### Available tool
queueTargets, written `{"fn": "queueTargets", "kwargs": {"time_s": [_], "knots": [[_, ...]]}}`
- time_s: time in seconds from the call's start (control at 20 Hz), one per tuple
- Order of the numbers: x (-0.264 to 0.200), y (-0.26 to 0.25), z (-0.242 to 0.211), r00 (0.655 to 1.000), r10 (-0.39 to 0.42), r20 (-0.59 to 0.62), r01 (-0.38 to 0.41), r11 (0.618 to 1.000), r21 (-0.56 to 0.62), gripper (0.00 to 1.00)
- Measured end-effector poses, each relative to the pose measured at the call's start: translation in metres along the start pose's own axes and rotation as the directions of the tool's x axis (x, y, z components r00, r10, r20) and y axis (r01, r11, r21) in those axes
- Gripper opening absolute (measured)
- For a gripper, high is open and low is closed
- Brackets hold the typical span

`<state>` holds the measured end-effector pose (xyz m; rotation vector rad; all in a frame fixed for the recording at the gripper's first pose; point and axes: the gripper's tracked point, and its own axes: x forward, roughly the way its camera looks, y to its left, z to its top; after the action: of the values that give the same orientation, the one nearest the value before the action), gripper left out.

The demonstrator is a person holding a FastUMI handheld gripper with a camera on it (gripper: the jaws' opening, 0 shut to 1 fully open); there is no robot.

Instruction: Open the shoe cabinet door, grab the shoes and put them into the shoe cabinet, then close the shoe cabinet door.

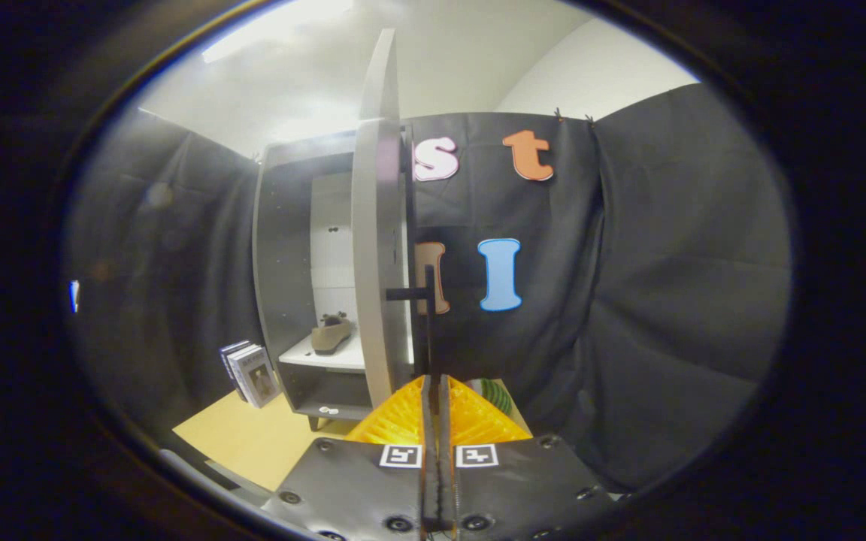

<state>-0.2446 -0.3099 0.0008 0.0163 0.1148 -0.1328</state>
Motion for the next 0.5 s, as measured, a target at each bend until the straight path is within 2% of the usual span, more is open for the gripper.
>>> {"fn": "queueTargets", "kwargs": {"time_s": [0.5], "knots": [[-0.008, 0.063, -0.024, 0.998, -0.054, -0.023, 0.054, 0.998, 0.014, 0.03]]}}
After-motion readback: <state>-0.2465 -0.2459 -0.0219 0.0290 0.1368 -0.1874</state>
